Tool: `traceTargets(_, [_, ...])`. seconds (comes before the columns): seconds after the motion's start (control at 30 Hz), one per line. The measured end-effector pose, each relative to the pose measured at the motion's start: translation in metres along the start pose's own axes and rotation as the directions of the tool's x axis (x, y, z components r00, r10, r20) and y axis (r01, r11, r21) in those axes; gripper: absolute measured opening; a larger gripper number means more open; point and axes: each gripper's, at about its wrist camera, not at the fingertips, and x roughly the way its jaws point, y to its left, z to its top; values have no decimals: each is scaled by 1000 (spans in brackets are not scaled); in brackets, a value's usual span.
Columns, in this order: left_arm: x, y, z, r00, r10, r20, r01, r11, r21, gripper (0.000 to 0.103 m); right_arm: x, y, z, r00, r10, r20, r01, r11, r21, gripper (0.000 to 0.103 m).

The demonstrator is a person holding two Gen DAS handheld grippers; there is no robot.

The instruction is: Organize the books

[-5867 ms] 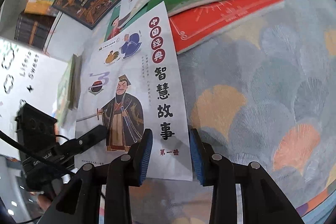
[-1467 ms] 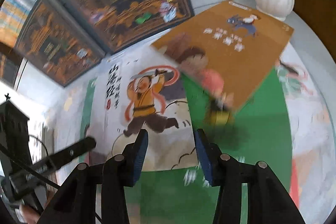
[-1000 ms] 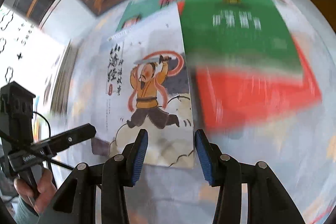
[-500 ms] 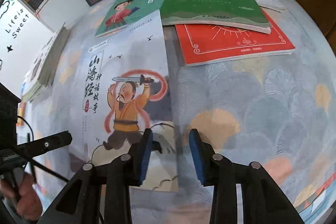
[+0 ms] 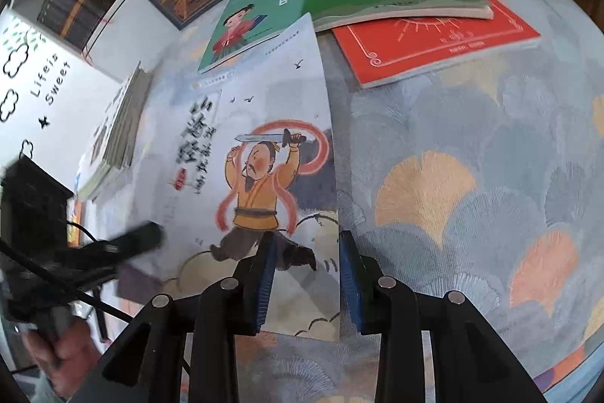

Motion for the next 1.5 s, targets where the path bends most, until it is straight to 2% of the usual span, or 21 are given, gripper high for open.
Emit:
traceTargets(0.07, [2,6,-3,1000,11,-3,-12,1000,-14,10,-3,-2,-4,1000,7,-1,-7,1000,11,32])
traceTargets(0.27, [1,13,-1,999,-41,-8,40,998,-53,10,-4,-8,-6,1000,31,-2,-31,998,48,33])
traceTargets(0.43, [-1,8,-2,998,-66,-10,66,996,-54,10,-4,-8,-4,999,45,-11,-44,998,50,40])
traceTargets(0.5, [-2,12,0,990,-140,-9,138,985,-98,10,-4,-11,-3,995,90,-40,-87,993,79,49])
traceTargets(0.57, [-4,17,4,978,-209,-3,206,967,-150,10,-5,-17,-3,989,130,-69,-121,985,125,50])
traceTargets(0.63, [-4,20,8,968,-249,-6,244,952,-186,10,-7,-26,-5,980,178,-90,-161,971,174,50])
traceTargets(0.7, [-3,23,10,953,-302,-15,291,929,-227,10,-8,-34,-9,968,227,-104,-201,956,212,50])
traceTargets(0.77, [-2,28,11,930,-367,-12,349,894,-282,10,-8,-42,-12,956,271,-109,-238,939,249,51])
traceTargets(0.87, [-1,31,12,911,-412,-6,389,863,-322,10,-6,-53,-17,928,359,-98,-313,895,316,56])
traceTargets(0.97, [-1,31,16,902,-432,-13,402,849,-342,10,-1,-68,-20,877,479,-49,-420,811,407,70])
traceTargets(1.0, [-1,30,17,895,-445,-13,412,840,-354,10,2,-73,-22,856,517,-21,-456,772,444,70])
traceTargets(1.1, [-1,31,20,874,-487,-4,447,806,-387,12,7,-77,-20,826,564,16,-504,724,471,71])
traceTargets(1.13, [-1,31,21,869,-496,-3,454,798,-395,12,8,-74,-20,819,573,16,-513,719,470,71])
traceTargets(1.23, [-3,31,24,868,-496,-8,452,796,-402,12,16,-66,-18,795,606,14,-539,696,475,69])
traceTargets(1.37, [-3,33,25,866,-499,-16,449,793,-412,12,30,-57,-12,771,637,24,-562,662,495,47])
traceTargets(1.4, [-3,34,25,867,-497,-13,448,792,-416,12,33,-56,-10,764,644,21,-566,655,500,46])
traceTargets(1.43, [-4,35,26,873,-488,-11,441,797,-414,12,34,-54,-9,767,642,22,-566,659,495,44])
traceTargets(1.5, [-10,36,27,899,-438,-13,399,831,-387,10,30,-50,-5,783,621,19,-556,687,467,32])
